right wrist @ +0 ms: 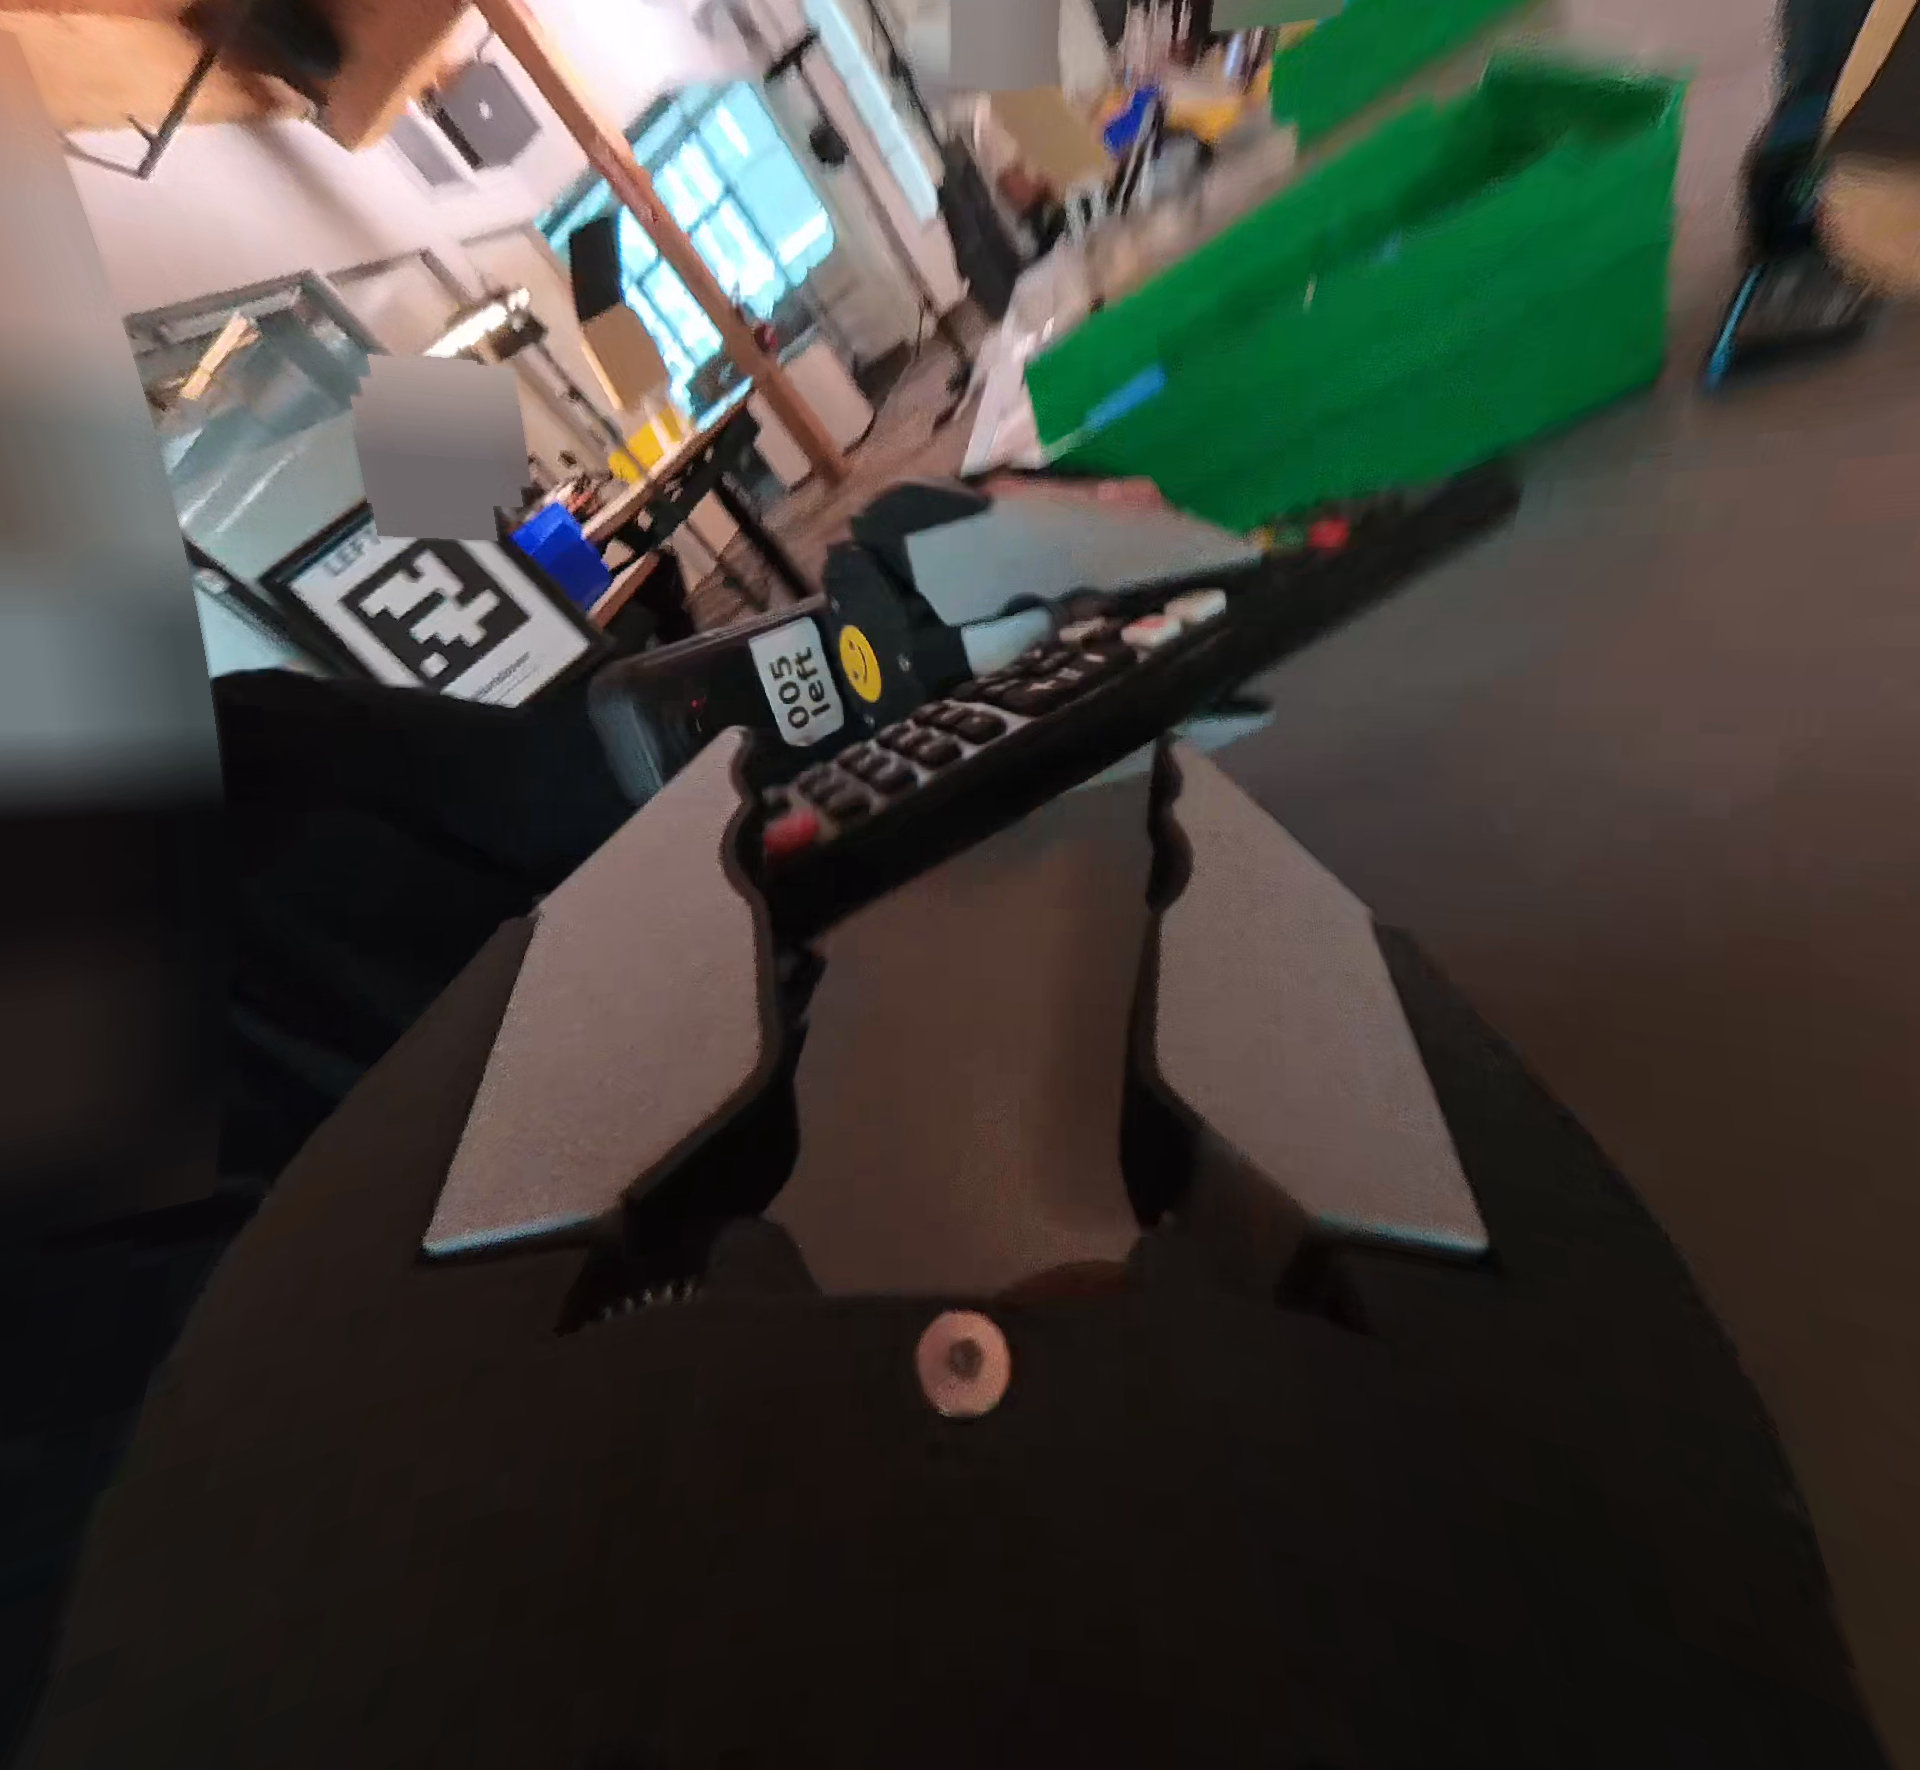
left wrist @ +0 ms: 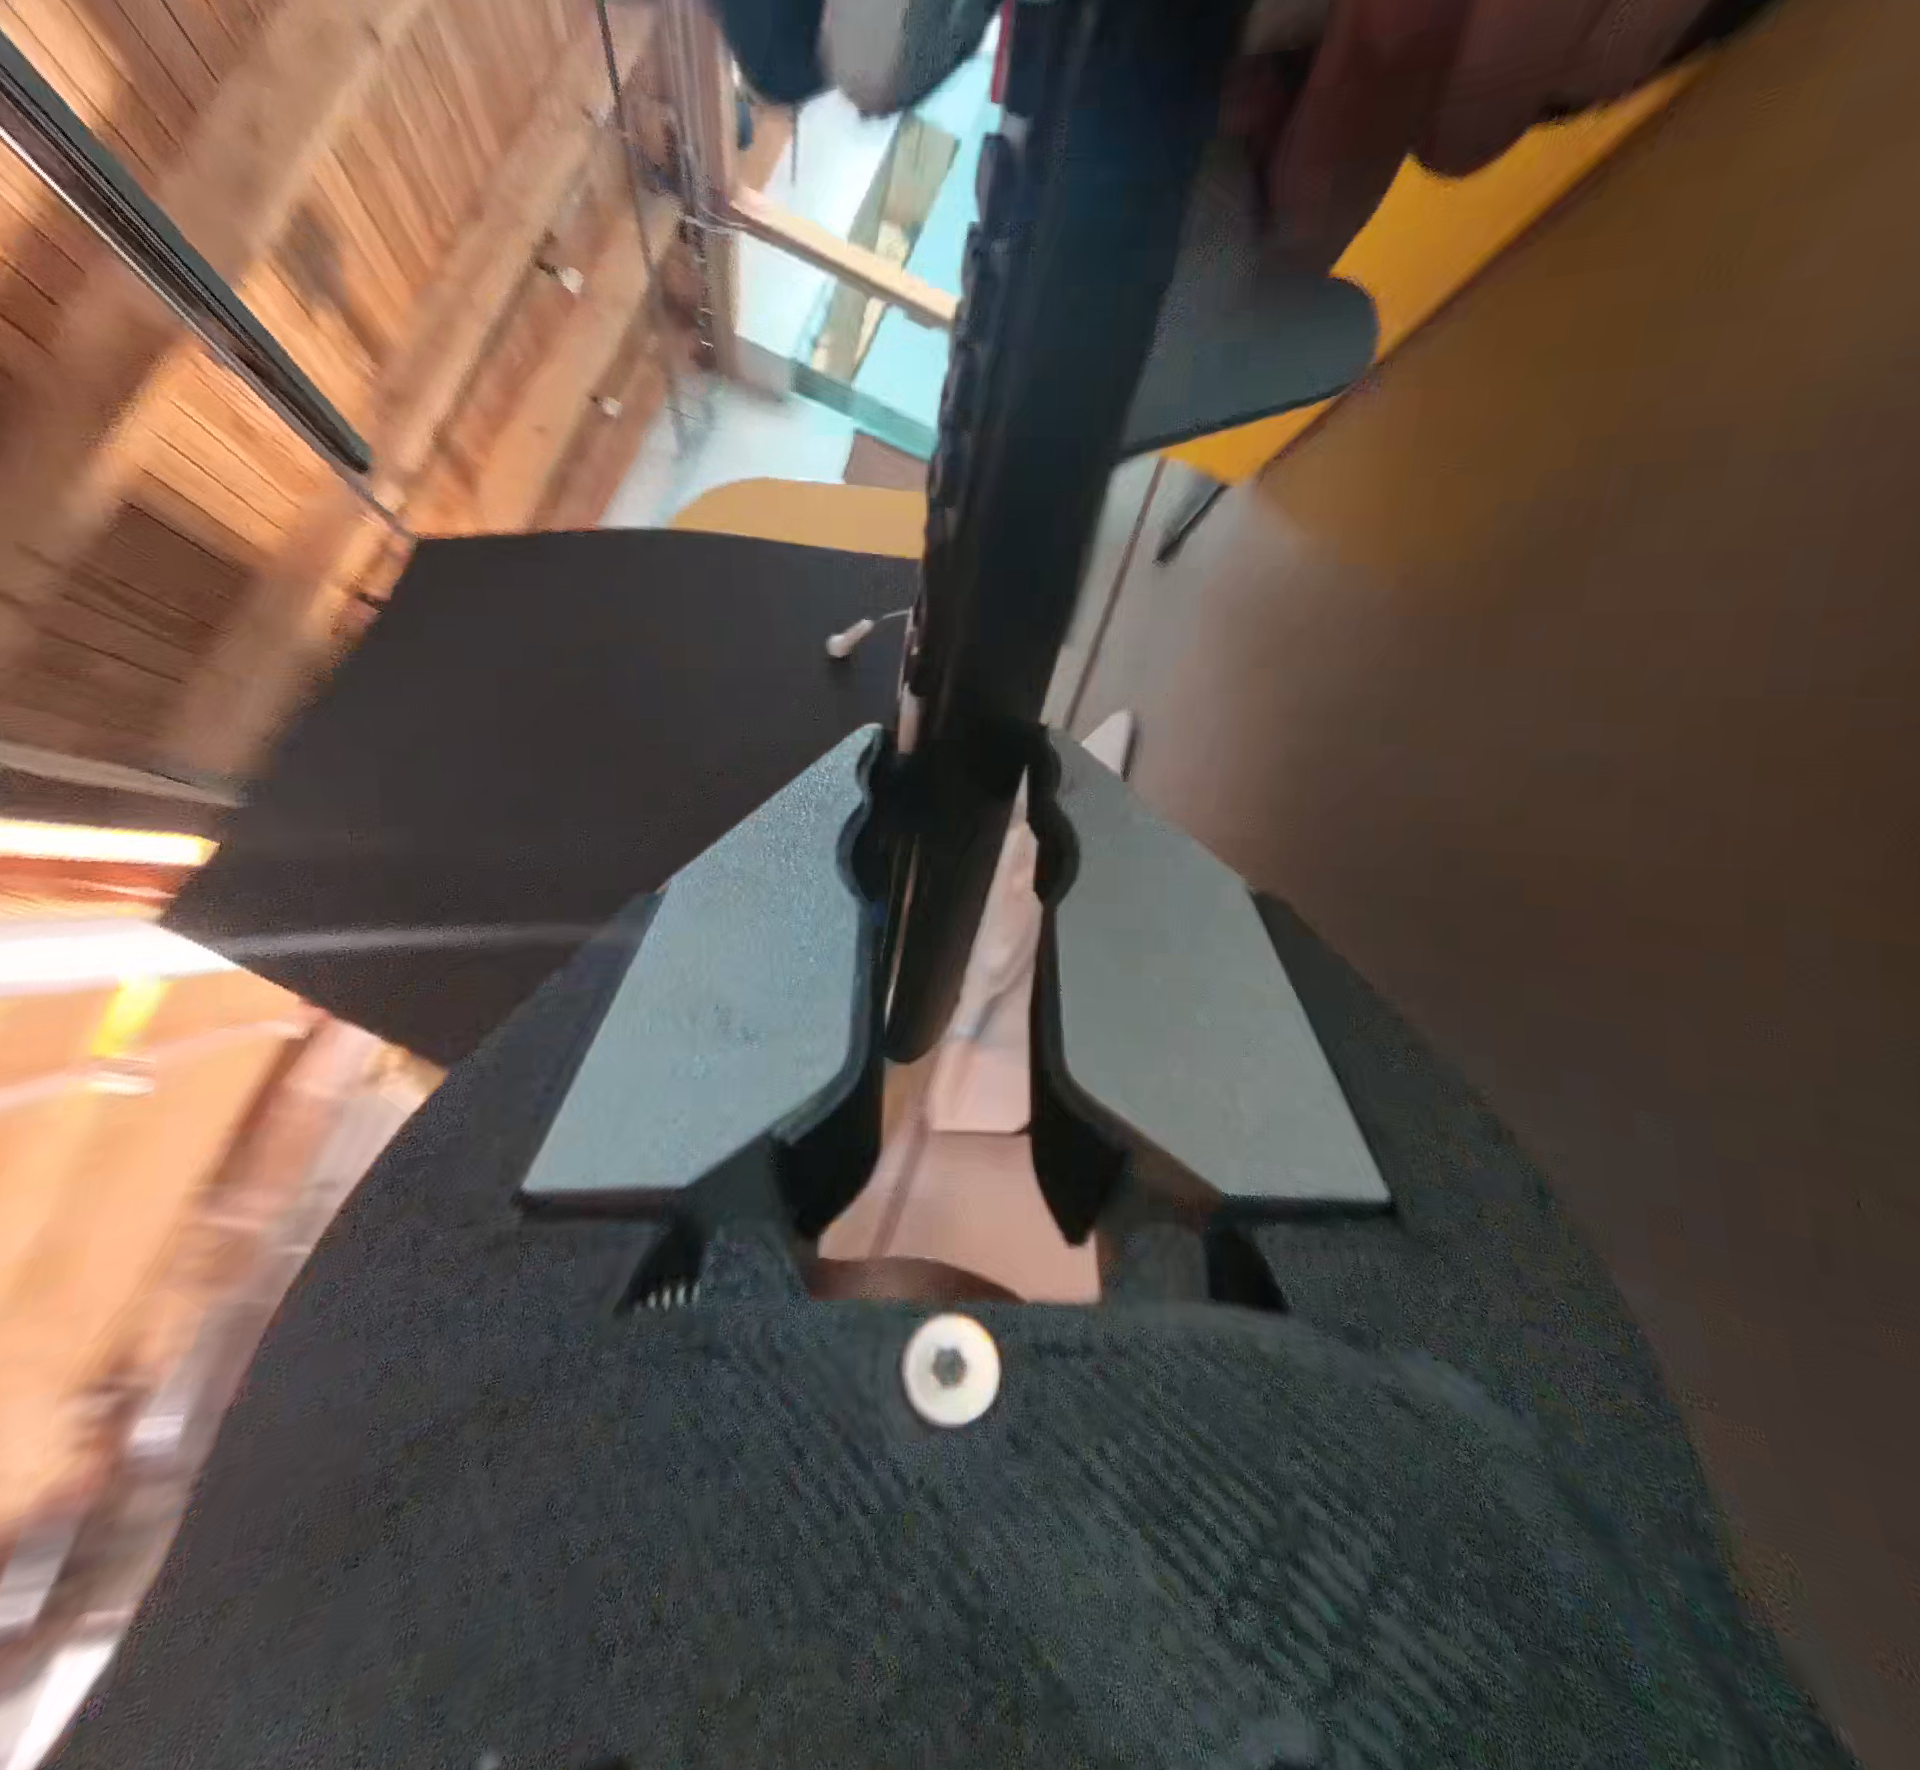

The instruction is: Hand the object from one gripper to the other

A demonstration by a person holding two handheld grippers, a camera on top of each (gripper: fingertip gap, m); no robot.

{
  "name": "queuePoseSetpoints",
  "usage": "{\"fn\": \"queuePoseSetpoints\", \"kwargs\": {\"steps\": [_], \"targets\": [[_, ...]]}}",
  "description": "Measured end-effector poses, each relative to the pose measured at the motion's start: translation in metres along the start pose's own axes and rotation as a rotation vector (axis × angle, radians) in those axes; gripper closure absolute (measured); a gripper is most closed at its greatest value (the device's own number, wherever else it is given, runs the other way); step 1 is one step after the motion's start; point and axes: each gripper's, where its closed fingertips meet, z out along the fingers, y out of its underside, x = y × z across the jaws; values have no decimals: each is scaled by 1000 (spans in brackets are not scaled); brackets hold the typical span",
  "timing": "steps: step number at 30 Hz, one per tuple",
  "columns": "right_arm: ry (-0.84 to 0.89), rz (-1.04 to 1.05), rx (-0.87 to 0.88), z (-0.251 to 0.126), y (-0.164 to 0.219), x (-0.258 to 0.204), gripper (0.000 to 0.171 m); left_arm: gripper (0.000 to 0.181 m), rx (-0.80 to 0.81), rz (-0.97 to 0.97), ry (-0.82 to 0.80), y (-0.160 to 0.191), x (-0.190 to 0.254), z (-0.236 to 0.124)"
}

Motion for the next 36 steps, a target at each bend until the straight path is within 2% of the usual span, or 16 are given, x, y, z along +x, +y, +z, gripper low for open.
{"fn": "queuePoseSetpoints", "kwargs": {"steps": [4,7,9,10,14,17,18,19,20,24,26,29,33,36], "targets": [[88,-219,166,-19,-32,-8,74,160,47,-344,81,4,-11,-3],[176,-390,139,-13,-29,-7,68,160,144,-720,308,-12,-2,-7],[244,-496,85,-3,-22,-4,69,159,205,-869,468,-27,8,-13],[264,-538,61,2,-18,-3,71,159,222,-905,508,-32,10,-15],[253,-576,53,12,-13,-5,103,159,260,-1029,679,-50,23,-22],[242,-550,59,12,-13,-2,108,159,270,-1114,785,-59,30,-27],[231,-553,64,11,-13,-3,117,159,268,-1133,818,-61,33,-28],[211,-562,61,10,-12,-6,137,159,263,-1143,828,-62,35,-28],[208,-571,48,10,-11,-7,148,159,246,-1150,822,-60,37,-25],[367,-703,7,7,-13,7,151,151,148,-1156,726,-40,36,-13],[491,-803,0,2,-19,16,151,137,113,-1146,660,-29,30,-9],[732,-1077,-35,-9,-30,28,150,125,82,-1223,645,-18,22,-9],[1006,-1455,-166,-20,-36,39,151,124,159,-1471,779,-21,5,-21],[1087,-1637,-263,-22,-34,47,151,123,255,-1668,913,-25,-8,-32]]}}
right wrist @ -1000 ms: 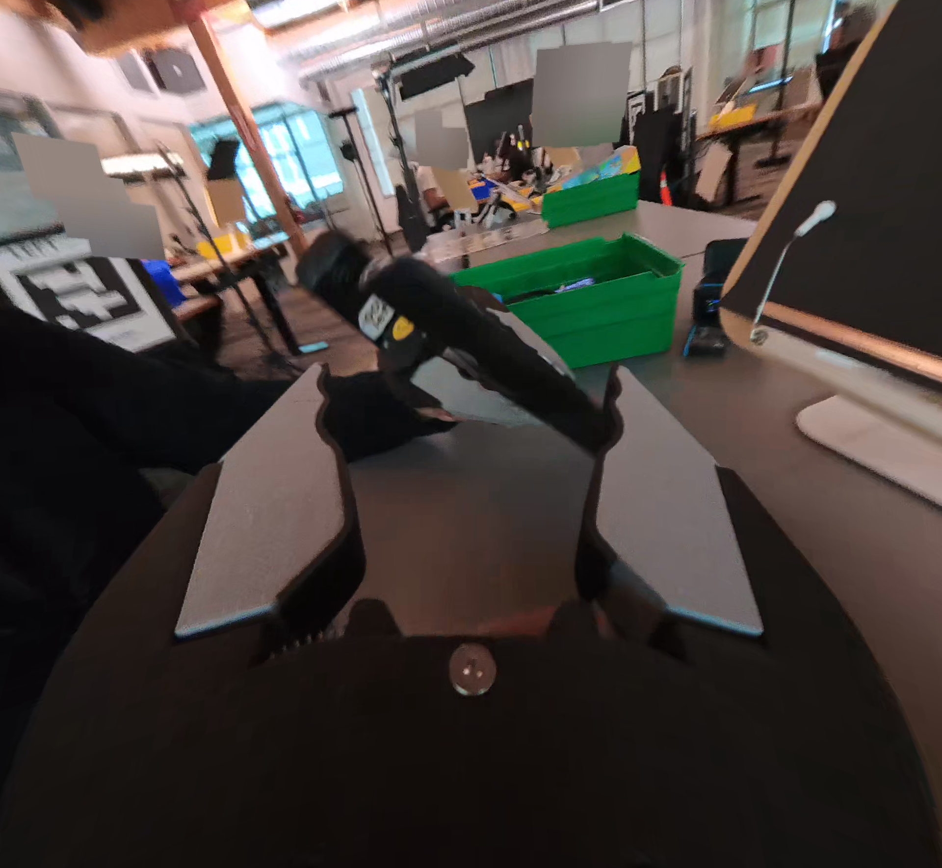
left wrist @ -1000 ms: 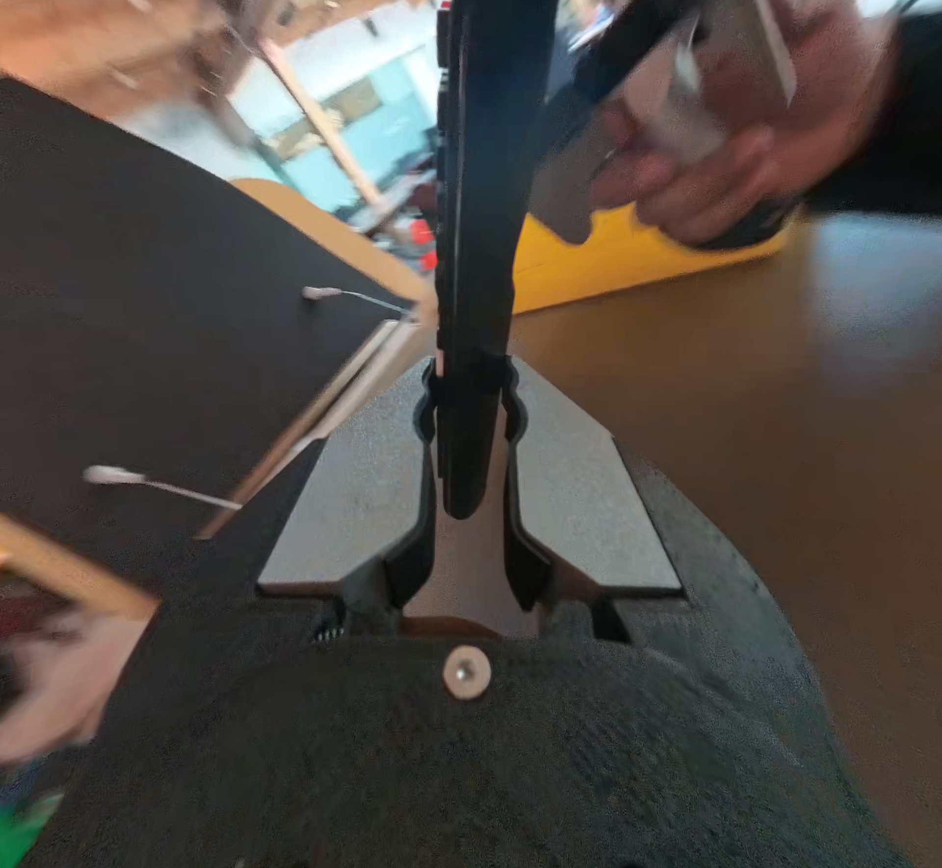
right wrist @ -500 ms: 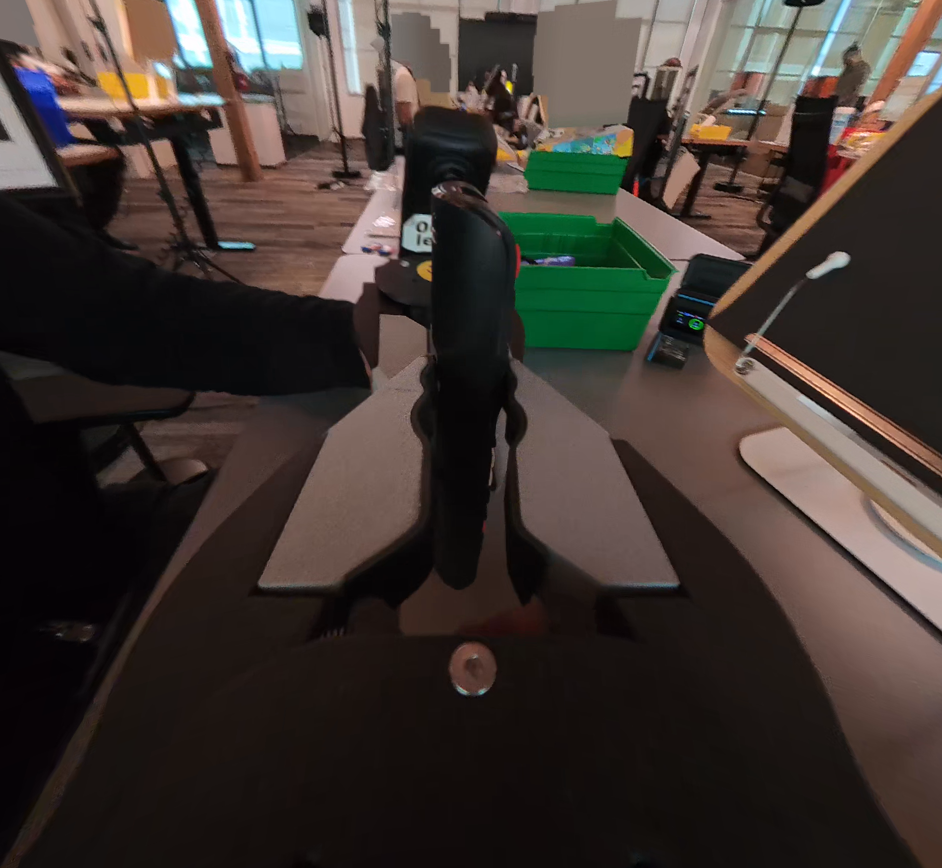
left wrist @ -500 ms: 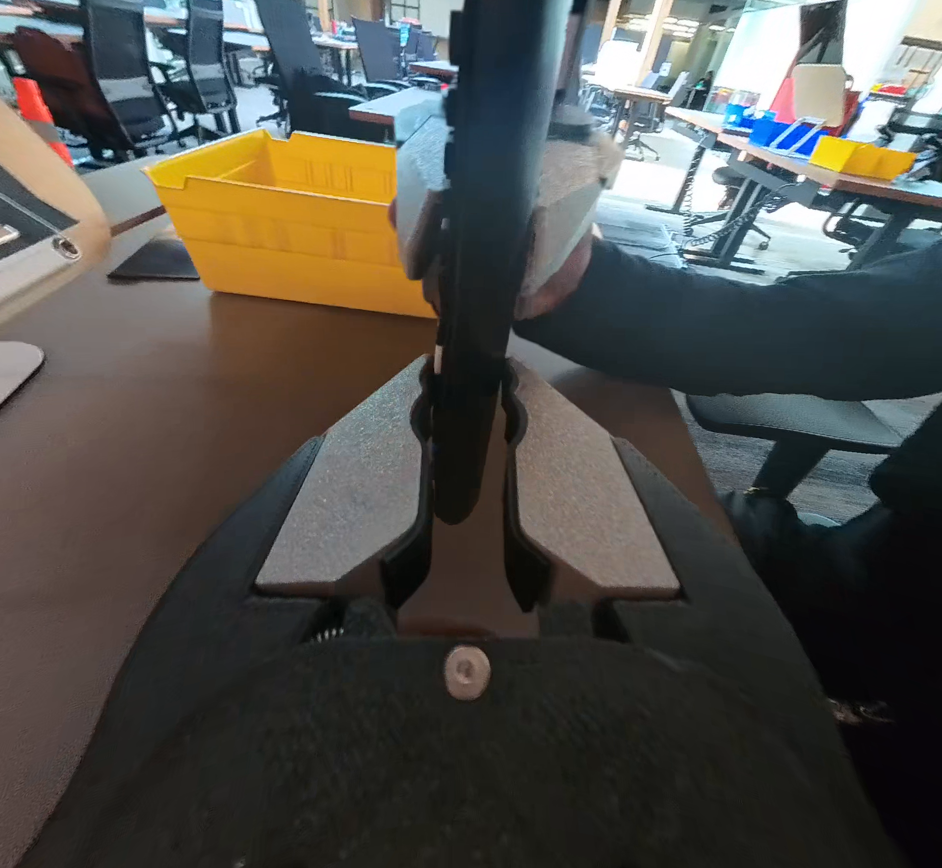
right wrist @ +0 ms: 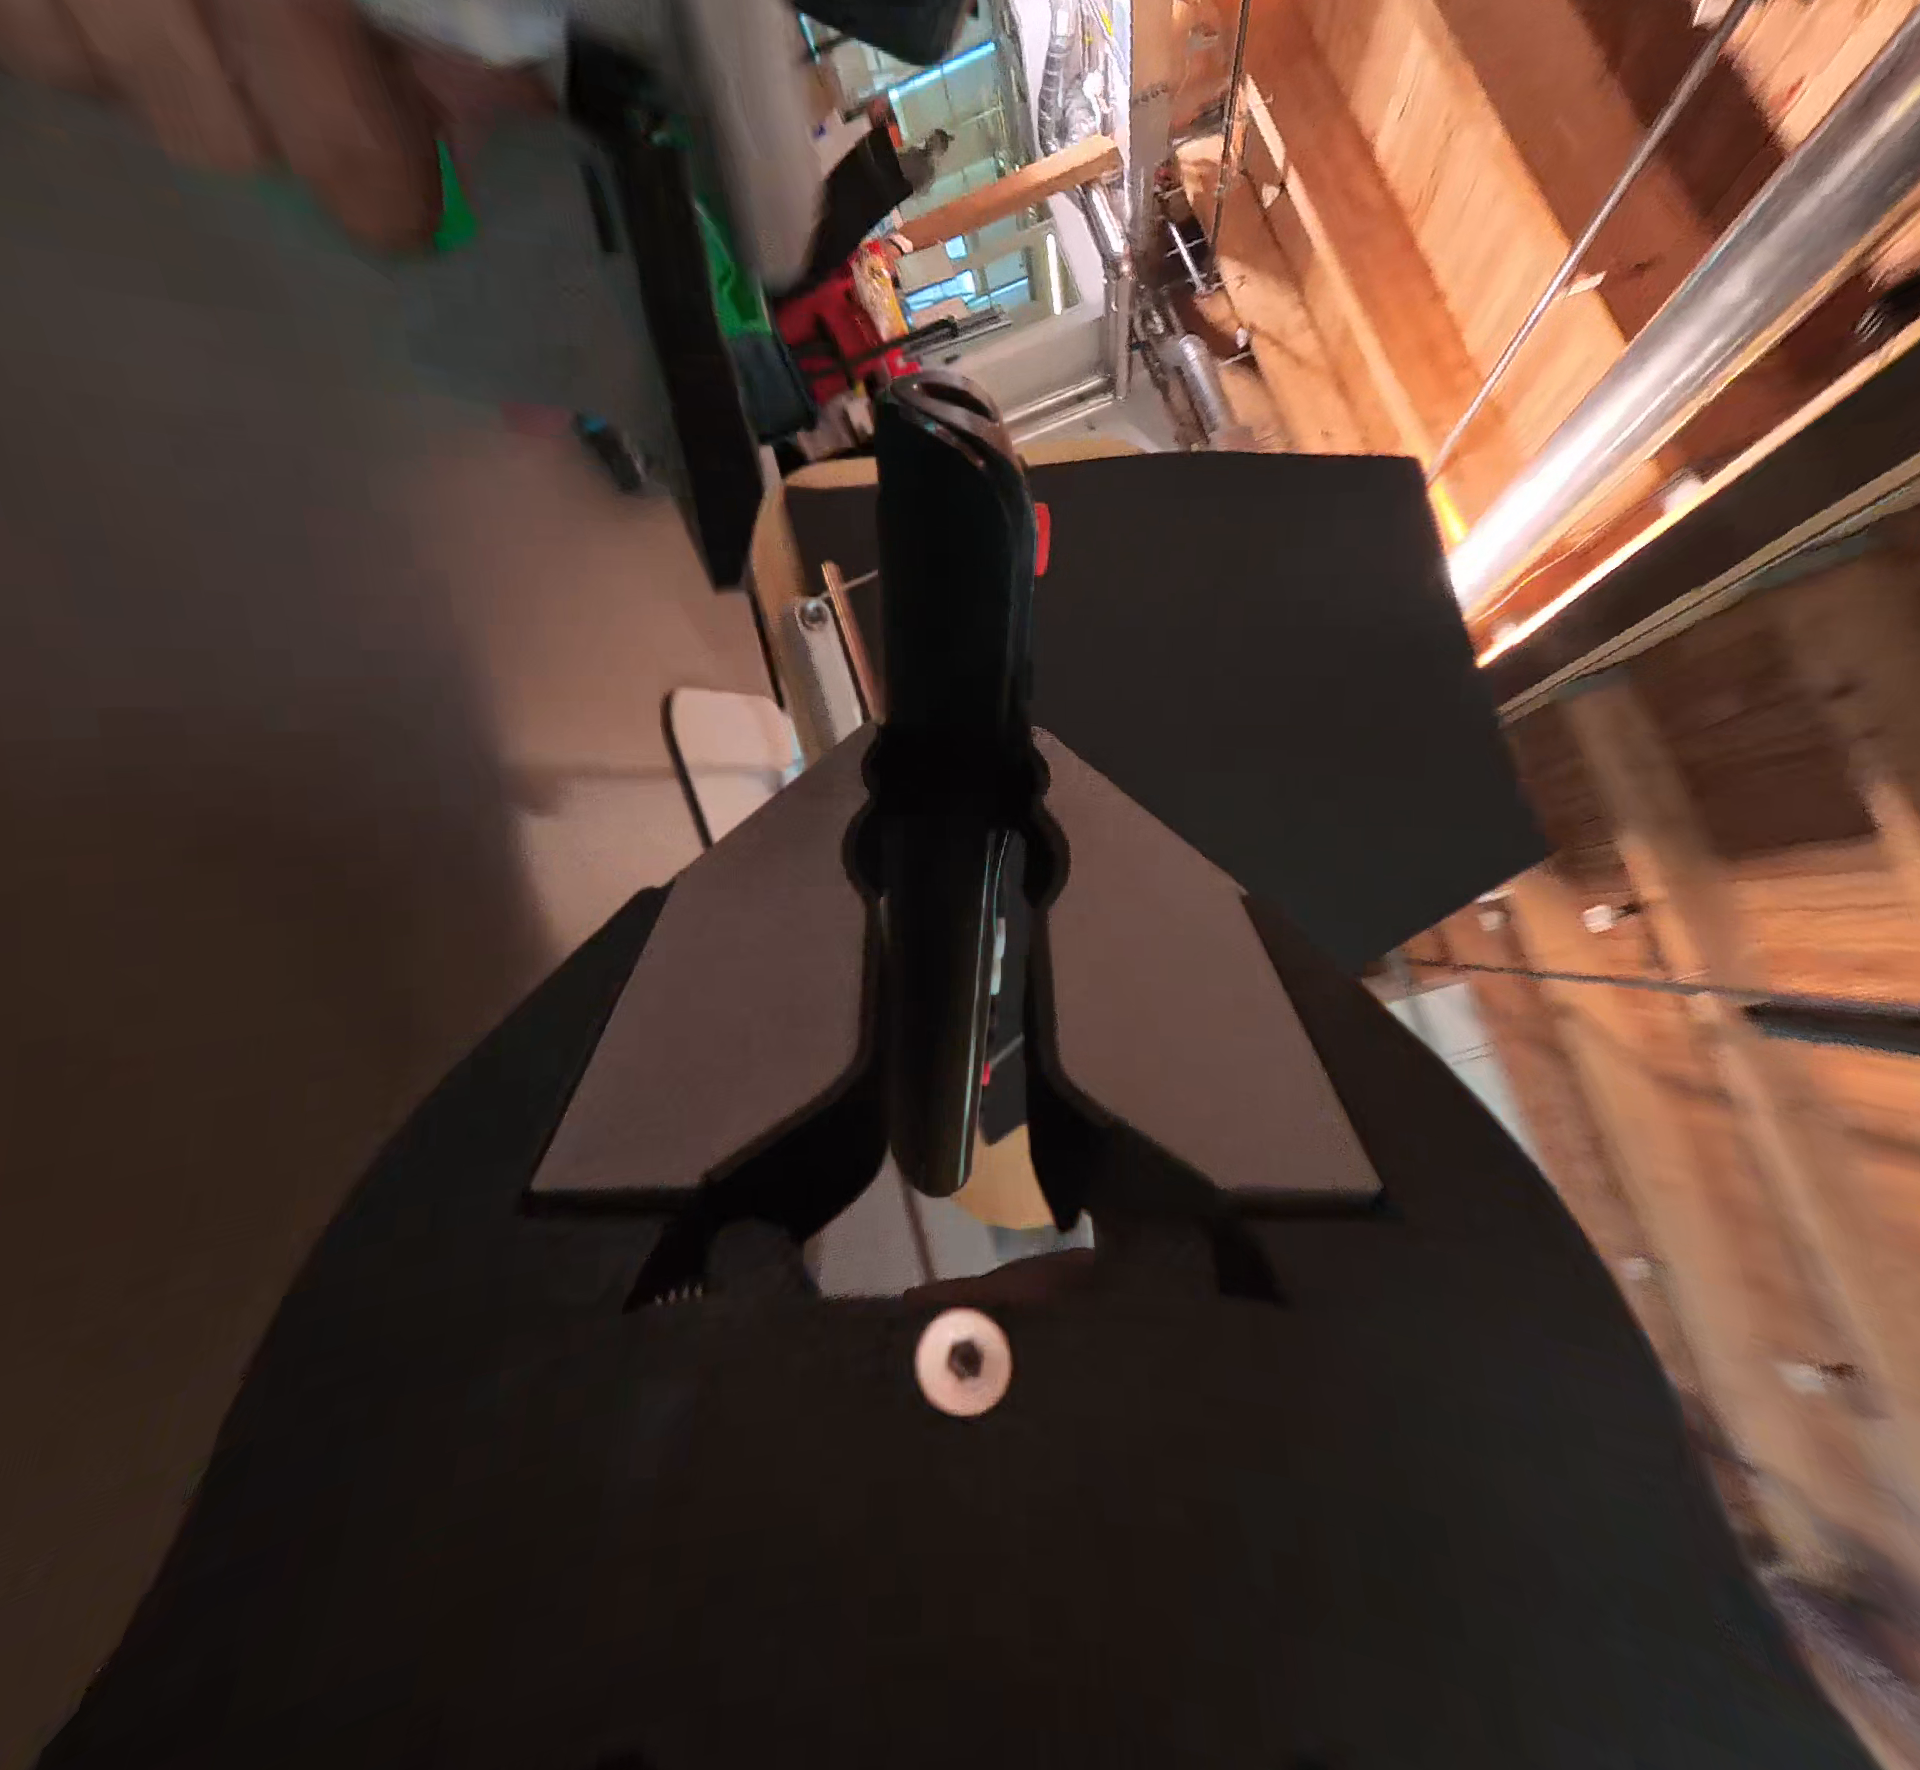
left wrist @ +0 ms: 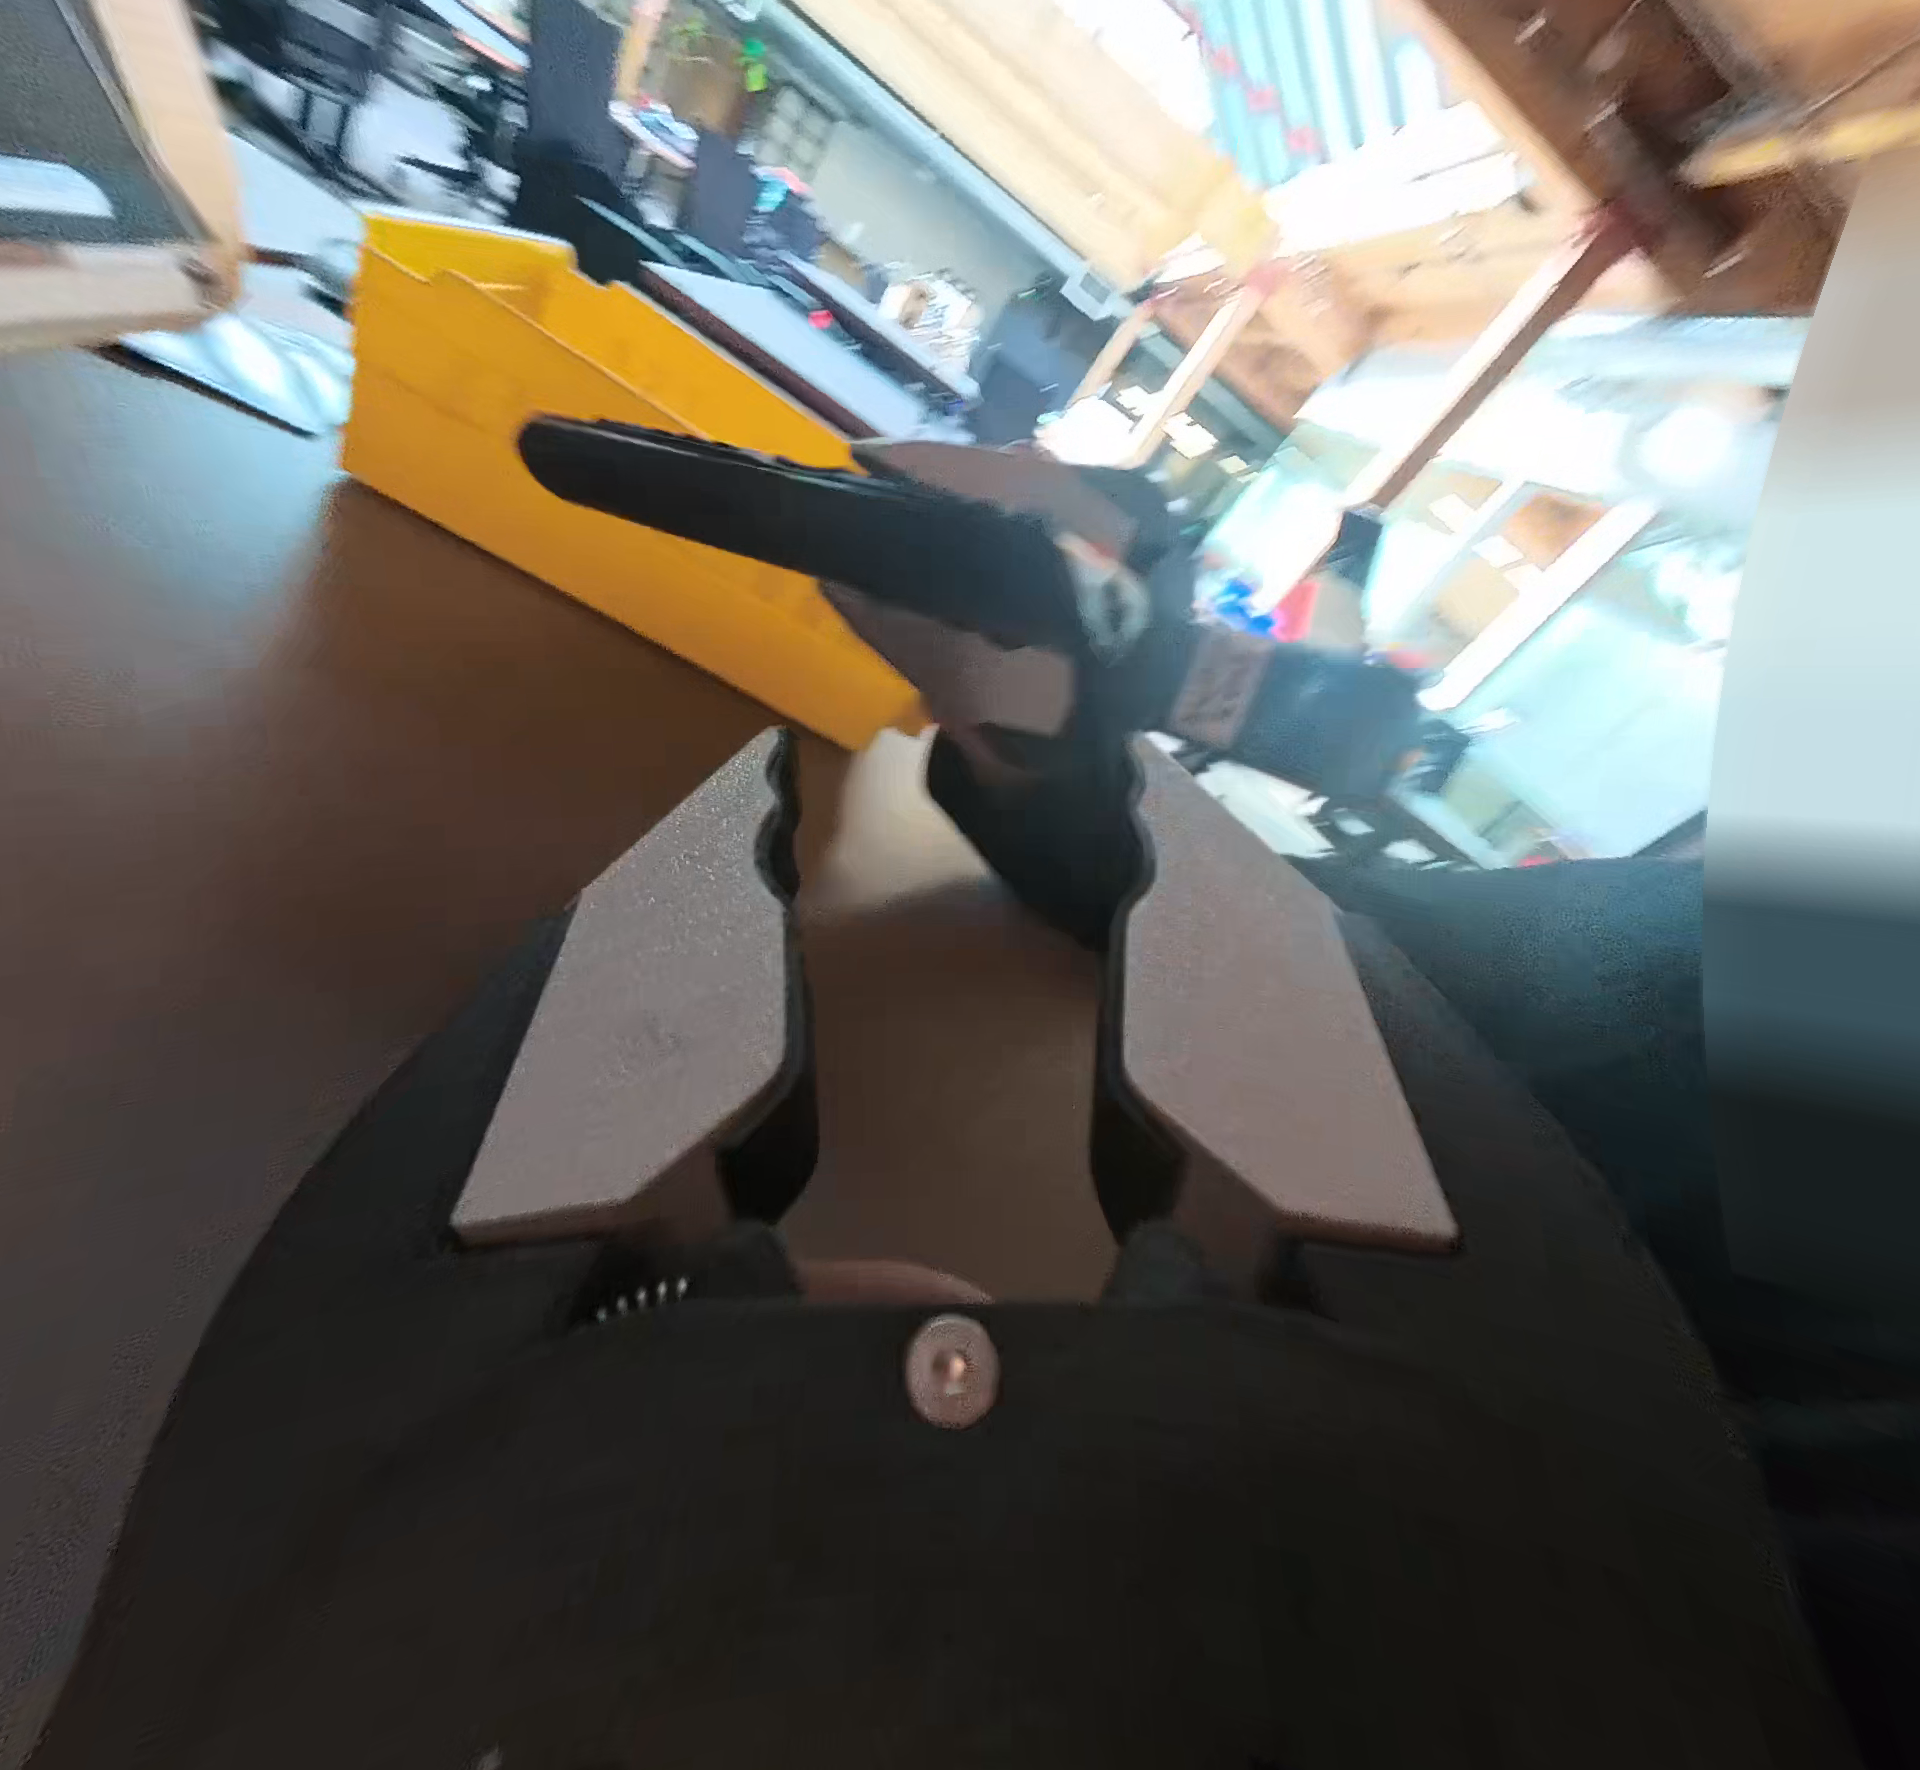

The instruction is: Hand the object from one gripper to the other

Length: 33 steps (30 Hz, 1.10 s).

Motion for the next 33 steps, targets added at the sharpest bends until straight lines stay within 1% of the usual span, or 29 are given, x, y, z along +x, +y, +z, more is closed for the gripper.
{"fn": "queuePoseSetpoints", "kwargs": {"steps": [2,6,8,10,12,14,15,17,19,20,23,26,27,28,30,33], "targets": [[18,-133,-7,1,3,-3,151,123,15,-81,73,-1,5,-1],[48,-365,-22,3,3,-9,151,115,-17,-161,118,8,5,5],[54,-459,-32,6,-1,-16,151,115,-35,-181,134,13,6,9],[49,-548,-22,10,-9,-27,151,128,-65,-183,139,20,4,14],[38,-594,-19,12,-15,-36,151,144,-112,-143,85,31,-7,17],[27,-602,-32,15,-12,-41,150,146,-145,-100,52,35,-12,16],[14,-586,-21,15,-11,-43,146,148,-160,-56,8,36,-16,15],[-27,-531,-8,15,-7,-49,129,157,-202,83,-132,37,-31,12],[-54,-444,11,15,-6,-52,119,160,-248,257,-243,36,-36,9],[-47,-413,19,14,-7,-50,121,160,-269,329,-282,35,-36,8],[-40,-385,14,15,-7,-46,120,161,-306,537,-386,30,-35,8],[-109,-311,20,14,-4,-54,127,161,-421,942,-581,28,-46,2],[-130,-272,29,13,-4,-56,126,162,-469,1088,-634,29,-49,0],[-158,-234,27,12,-2,-58,126,162,-507,1207,-661,31,-50,0],[-224,-184,21,10,2,-65,143,162,-533,1383,-688,31,-48,2],[-239,-145,7,11,5,-65,148,161,-570,1566,-730,29,-48,2]]}}
